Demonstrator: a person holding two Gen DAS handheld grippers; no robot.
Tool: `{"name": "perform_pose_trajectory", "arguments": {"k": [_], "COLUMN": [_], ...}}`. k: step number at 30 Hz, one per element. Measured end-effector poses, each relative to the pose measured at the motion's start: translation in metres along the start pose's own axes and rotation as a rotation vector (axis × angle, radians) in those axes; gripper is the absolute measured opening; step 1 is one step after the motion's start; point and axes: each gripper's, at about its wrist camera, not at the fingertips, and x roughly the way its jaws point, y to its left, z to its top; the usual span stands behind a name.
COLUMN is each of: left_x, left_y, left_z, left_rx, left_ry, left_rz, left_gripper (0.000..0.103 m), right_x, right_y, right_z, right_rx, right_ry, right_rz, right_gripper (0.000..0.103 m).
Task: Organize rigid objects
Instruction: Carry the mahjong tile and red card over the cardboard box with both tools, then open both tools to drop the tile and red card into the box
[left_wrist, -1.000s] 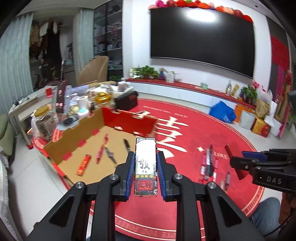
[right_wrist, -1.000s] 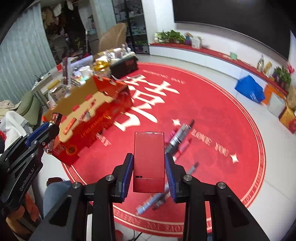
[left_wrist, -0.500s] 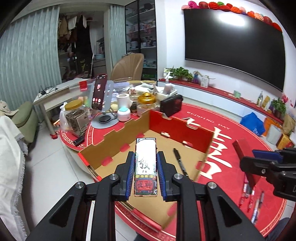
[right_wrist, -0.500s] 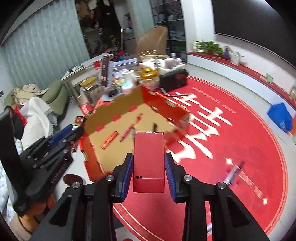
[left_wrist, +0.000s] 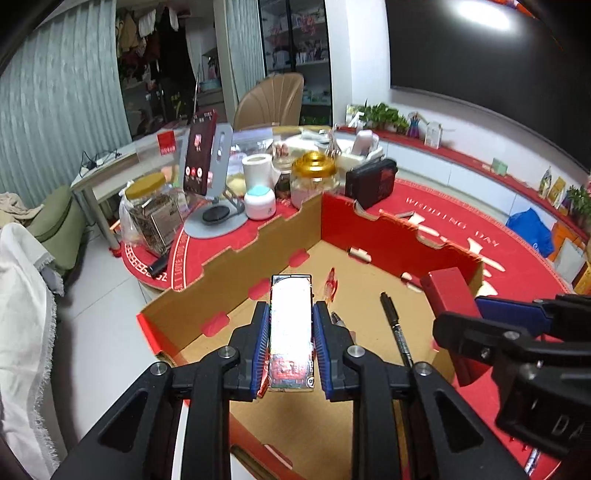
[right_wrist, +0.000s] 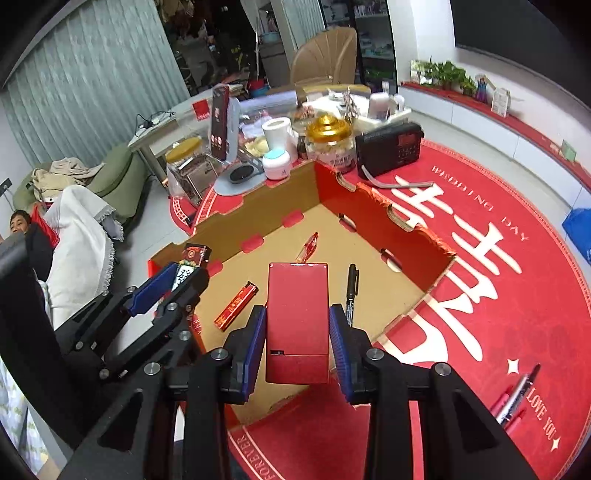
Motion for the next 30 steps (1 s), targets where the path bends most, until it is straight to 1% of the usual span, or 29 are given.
{"name": "perform_pose_trajectory", "arguments": {"k": [5, 20, 25, 26, 27, 28, 29, 30], "left_x": [0.019, 0.044, 0.054, 0.054, 0.057, 0.058, 0.058, 0.056], "left_y": [0.000, 0.003, 0.001, 0.001, -0.002, -0.003, -0.002, 0.000], "left_z": [-0.001, -0.002, -0.003, -0.003, -0.004, -0.005, -0.006, -0.006], "left_rx": [-0.008, -0.016, 0.001, 0.009, 0.034, 0.046, 0.050, 0.043], "left_ry": [0.050, 0.116, 0.174, 0.182, 0.199, 0.207, 0.210, 0.202], "left_rz": [0.000, 0.006, -0.004, 0.000, 0.011, 0.029, 0.037, 0.034], "left_gripper": [0.026, 0.026, 0.026, 0.033, 0.043, 0.058, 0.070, 0.074], "right_x": [0.016, 0.046, 0.061, 0.064, 0.067, 0.069, 0.070, 0.070], "right_y": [-0.003, -0.014, -0.018, -0.018, -0.019, -0.020, -0.022, -0.024], "right_z": [0.004, 0.012, 0.009, 0.008, 0.008, 0.007, 0.006, 0.006], "right_rx": [-0.003, 0.028, 0.030, 0.031, 0.031, 0.032, 0.031, 0.033], "right_ry": [0.028, 0.076, 0.108, 0.118, 0.125, 0.132, 0.141, 0.142], "right_rz": [-0.014, -0.029, -0.043, -0.047, -0.050, -0.052, -0.059, -0.063], "right_gripper": [0.036, 0.036, 0.036, 0.036, 0.036, 0.036, 0.037, 0.037]}}
